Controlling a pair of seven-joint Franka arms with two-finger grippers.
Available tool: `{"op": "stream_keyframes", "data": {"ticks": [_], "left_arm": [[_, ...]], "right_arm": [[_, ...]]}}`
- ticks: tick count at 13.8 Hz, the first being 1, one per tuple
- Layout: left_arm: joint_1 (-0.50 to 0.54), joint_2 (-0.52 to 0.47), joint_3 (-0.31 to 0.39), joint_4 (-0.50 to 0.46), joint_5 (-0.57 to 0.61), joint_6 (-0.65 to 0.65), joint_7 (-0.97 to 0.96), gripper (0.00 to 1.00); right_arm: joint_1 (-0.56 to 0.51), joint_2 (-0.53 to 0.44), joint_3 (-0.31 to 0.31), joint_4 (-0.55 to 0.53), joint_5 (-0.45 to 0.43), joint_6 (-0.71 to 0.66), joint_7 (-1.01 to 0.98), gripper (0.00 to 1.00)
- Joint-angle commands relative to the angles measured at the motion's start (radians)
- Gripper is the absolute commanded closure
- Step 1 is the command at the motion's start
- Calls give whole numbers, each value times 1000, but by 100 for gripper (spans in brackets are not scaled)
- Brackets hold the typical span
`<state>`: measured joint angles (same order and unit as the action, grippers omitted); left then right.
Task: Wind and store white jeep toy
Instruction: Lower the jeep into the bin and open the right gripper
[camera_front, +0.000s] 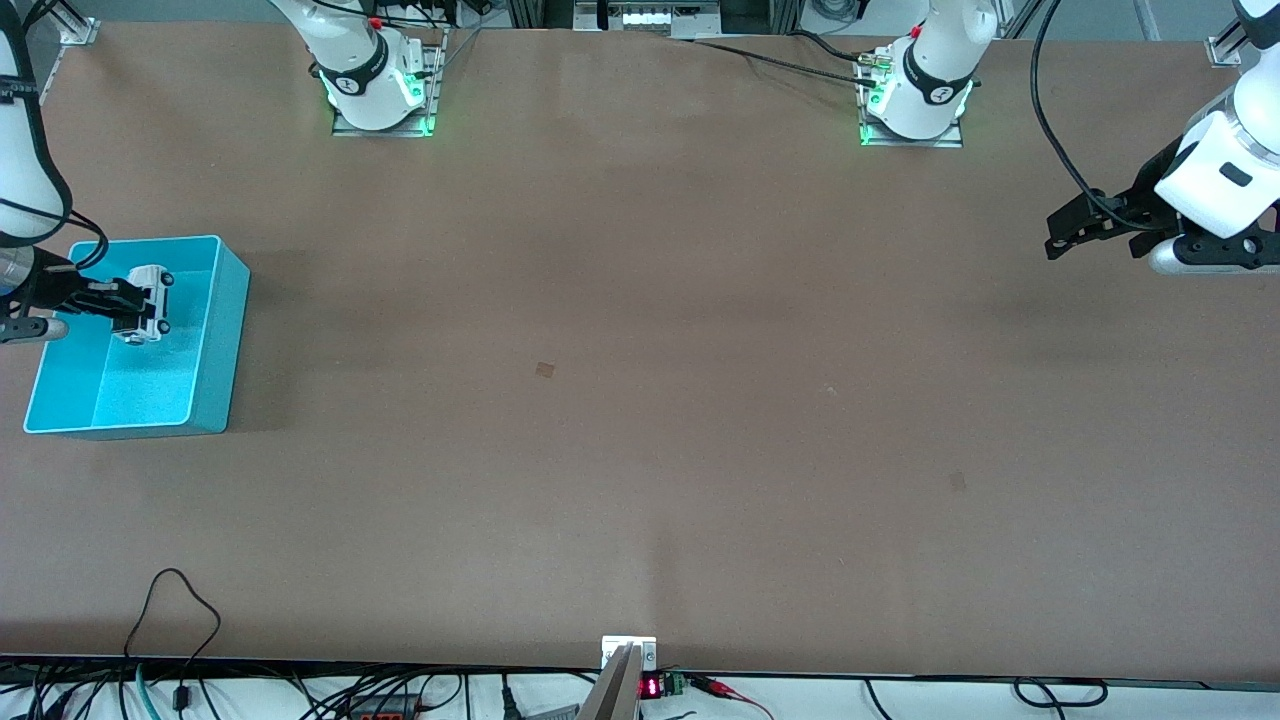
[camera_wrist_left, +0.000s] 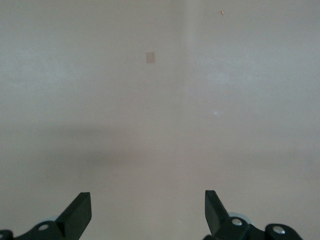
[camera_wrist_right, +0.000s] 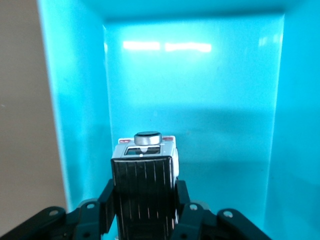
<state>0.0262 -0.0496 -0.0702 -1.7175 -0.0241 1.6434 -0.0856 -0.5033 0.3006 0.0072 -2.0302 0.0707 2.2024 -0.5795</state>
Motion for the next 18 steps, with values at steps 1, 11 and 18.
{"op": "stream_keyframes", "data": {"ticks": [1, 11, 18], "left_arm": [[3, 25, 1, 45, -8, -33, 21, 0], [3, 25, 1, 45, -10, -34, 21, 0], [6, 25, 1, 45, -10, -34, 21, 0]], "right_arm": [[-18, 47, 5, 4, -8, 20, 27, 100], [-34, 138, -9, -4, -11, 93, 20, 85], [-14, 94, 0, 8, -17, 57, 13, 0]]}}
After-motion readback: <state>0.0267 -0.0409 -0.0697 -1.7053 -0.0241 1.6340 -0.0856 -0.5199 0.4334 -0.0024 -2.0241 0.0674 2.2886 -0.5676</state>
